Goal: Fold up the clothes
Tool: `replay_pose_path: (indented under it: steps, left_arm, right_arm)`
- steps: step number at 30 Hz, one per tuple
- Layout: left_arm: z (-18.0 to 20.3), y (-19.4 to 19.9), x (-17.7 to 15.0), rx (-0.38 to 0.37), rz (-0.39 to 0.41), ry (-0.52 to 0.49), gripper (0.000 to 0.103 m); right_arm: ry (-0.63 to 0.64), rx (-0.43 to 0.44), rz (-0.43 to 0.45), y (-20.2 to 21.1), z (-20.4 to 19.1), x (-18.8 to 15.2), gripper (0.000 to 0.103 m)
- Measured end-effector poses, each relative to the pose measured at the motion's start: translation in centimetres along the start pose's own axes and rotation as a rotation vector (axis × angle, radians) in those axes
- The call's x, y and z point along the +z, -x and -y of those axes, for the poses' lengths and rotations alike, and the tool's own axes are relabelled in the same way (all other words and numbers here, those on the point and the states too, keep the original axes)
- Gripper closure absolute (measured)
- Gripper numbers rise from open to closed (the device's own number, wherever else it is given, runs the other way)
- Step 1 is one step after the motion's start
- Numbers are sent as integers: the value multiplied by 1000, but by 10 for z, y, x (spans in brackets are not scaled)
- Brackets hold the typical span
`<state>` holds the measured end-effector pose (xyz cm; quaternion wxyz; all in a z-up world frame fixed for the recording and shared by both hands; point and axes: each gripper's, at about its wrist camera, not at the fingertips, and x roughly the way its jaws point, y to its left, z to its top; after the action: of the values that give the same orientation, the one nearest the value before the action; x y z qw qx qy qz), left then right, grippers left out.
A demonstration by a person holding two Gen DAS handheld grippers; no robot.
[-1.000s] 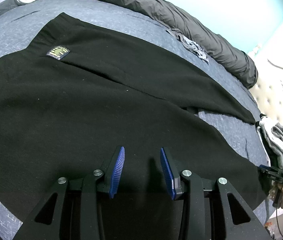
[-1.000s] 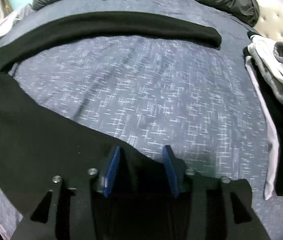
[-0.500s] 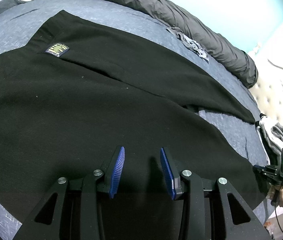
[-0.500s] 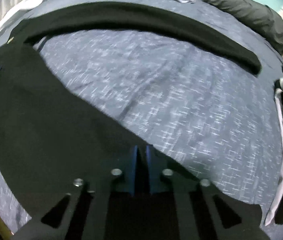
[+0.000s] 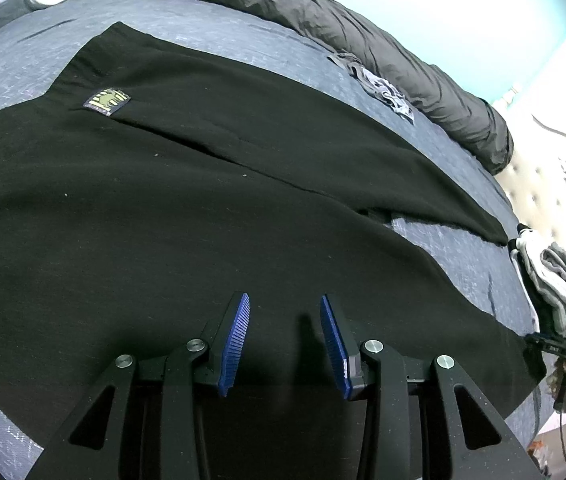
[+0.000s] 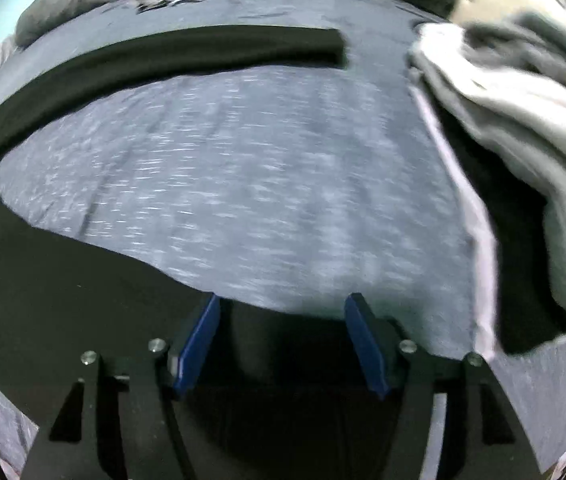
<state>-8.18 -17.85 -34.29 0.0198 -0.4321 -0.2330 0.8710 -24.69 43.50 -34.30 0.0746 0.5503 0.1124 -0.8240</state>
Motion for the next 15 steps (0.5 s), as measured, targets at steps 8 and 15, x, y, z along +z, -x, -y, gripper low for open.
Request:
replay_pose_path:
  steps: [8, 15]
  left_arm:
    - [2, -2, -1, 4, -7, -5, 63]
    - [2, -3, -3, 7, -11, -9, 63]
  right_arm:
    - [-108, -29, -14, 5, 51, -18, 37]
    - [-93, 51, -15, -1, 41, -30, 71]
